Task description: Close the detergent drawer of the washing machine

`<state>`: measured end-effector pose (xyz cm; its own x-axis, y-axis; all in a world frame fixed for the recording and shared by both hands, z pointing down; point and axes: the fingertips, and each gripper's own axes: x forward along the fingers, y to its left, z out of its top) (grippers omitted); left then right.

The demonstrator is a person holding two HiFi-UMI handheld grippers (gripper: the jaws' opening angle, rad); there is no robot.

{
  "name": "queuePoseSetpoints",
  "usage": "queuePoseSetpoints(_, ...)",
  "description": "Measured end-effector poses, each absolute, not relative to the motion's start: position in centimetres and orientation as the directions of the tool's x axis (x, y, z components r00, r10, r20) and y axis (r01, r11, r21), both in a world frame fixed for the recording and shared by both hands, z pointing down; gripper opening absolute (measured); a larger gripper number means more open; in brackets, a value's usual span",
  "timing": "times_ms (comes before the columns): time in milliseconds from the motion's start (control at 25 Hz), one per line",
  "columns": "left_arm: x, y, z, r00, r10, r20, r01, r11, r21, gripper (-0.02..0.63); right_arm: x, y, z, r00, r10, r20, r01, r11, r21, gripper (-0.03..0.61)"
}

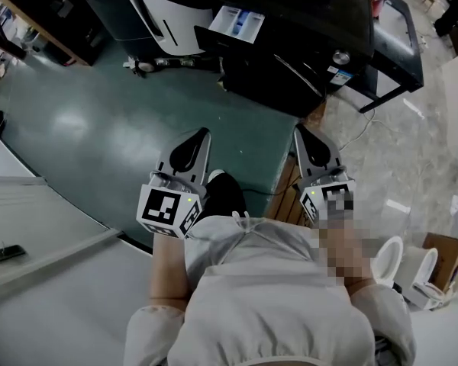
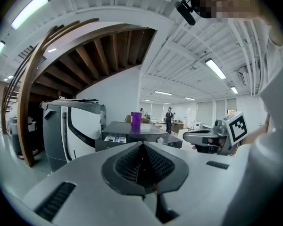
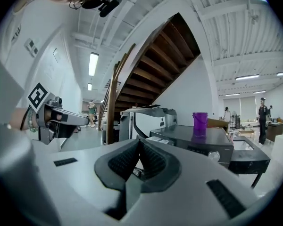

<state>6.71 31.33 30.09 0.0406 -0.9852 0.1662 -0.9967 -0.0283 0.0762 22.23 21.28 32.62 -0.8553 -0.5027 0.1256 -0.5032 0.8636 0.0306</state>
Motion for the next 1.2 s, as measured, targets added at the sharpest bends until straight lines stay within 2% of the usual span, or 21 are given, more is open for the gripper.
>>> queuePoseSetpoints(240,-3.6,25.2,27.0,0.14,-0.975,0.175,-0.99,-0.132,0.053,0.018,13.0,16.8,29.1,-0.785,-0.609,0.113,-0.607,0.793,0.057,0.005)
queuePoseSetpoints(440,-9.1,21.2,24.7,0.191,-0.958,0.213,-0.981,-0.19,0.026,0.018,9.4,14.6,25.1,-0.74,-0.665,0.099,-0.658,0.747,0.095,0.005)
queuePoseSetpoints(680,-11.3,18.0,25.3,0.238,-0.938,0.25,-0.971,-0.228,0.068,0.018,7.8,12.2,25.1,-0.709,-0.686,0.163,-0.684,0.725,0.077,0.005)
queuePoseSetpoints(1200,-9.6,8.3,34.1,0.347,-0.873,0.343,-0.937,-0.311,0.157,0.018,6.6,1.8,31.6,-0.68,-0.695,0.232,-0.707,0.706,0.045,0.005)
